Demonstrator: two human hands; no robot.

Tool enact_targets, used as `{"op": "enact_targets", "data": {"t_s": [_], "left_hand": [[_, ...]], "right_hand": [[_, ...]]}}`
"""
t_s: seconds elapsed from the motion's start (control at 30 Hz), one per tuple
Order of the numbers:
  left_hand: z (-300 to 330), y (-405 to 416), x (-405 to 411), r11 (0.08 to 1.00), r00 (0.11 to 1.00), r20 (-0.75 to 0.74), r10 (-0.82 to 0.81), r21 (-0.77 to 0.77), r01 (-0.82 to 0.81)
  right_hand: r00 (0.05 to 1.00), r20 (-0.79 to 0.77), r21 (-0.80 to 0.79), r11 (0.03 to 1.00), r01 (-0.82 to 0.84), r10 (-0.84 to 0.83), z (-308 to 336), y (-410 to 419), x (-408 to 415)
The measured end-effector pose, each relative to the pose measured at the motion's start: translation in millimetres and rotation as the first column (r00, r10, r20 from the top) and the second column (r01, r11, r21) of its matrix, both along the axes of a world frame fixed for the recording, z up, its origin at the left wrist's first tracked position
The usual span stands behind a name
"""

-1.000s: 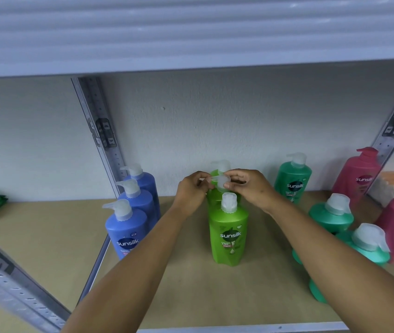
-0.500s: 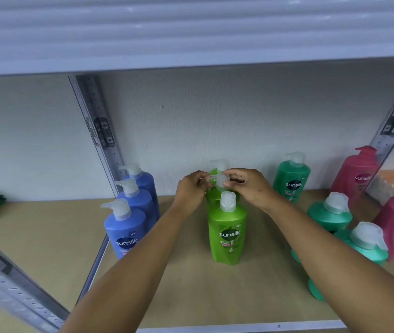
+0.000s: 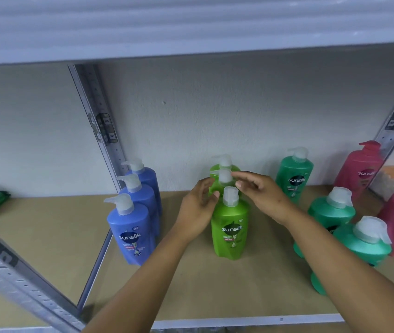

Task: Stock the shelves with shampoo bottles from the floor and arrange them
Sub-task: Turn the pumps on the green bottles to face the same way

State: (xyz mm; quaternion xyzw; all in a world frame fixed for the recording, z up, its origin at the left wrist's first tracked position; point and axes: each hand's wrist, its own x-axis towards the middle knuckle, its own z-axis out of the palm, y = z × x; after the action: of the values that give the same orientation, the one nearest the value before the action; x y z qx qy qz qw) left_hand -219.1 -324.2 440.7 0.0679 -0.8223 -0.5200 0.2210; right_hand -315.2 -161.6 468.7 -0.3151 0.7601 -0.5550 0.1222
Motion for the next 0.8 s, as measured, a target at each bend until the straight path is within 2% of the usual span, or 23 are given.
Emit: {"op": "enact_targets", "data": {"t_s": [0.17,0.33,0.43,0.57,0.8], "left_hand": [[-10,6,16,0.998,0.998,0.025,-0.055,-0.041,0.056],[-22,9,19,0.992,0.994,0.090,-0.061,-0.108,0.070],[-23,9,19,0.992,0.992,0.104,-0.067,-0.097,0.077],[-25,10,17,0.978,0.988,0.123,-0.094,-0.176,0.115],[-27,10,12,0.971,0.991,0.110,-0.070,-0.219,0.093]], "right_hand": [[0.998,0.014,-0.028,0.998,-0.059,0.060,0,10,15],[0.989,0.001,0.025,0.988,-0.150,0.150,5,8,18],[0.989,-0.012,0.037,0.988,-0.147,0.147,5,6,18],[0.991,-0.021,0.033,0.991,-0.131,0.132,1,5,17],[0.996,-0.058,0.031,0.997,-0.069,0.071,-2,3,17]]}}
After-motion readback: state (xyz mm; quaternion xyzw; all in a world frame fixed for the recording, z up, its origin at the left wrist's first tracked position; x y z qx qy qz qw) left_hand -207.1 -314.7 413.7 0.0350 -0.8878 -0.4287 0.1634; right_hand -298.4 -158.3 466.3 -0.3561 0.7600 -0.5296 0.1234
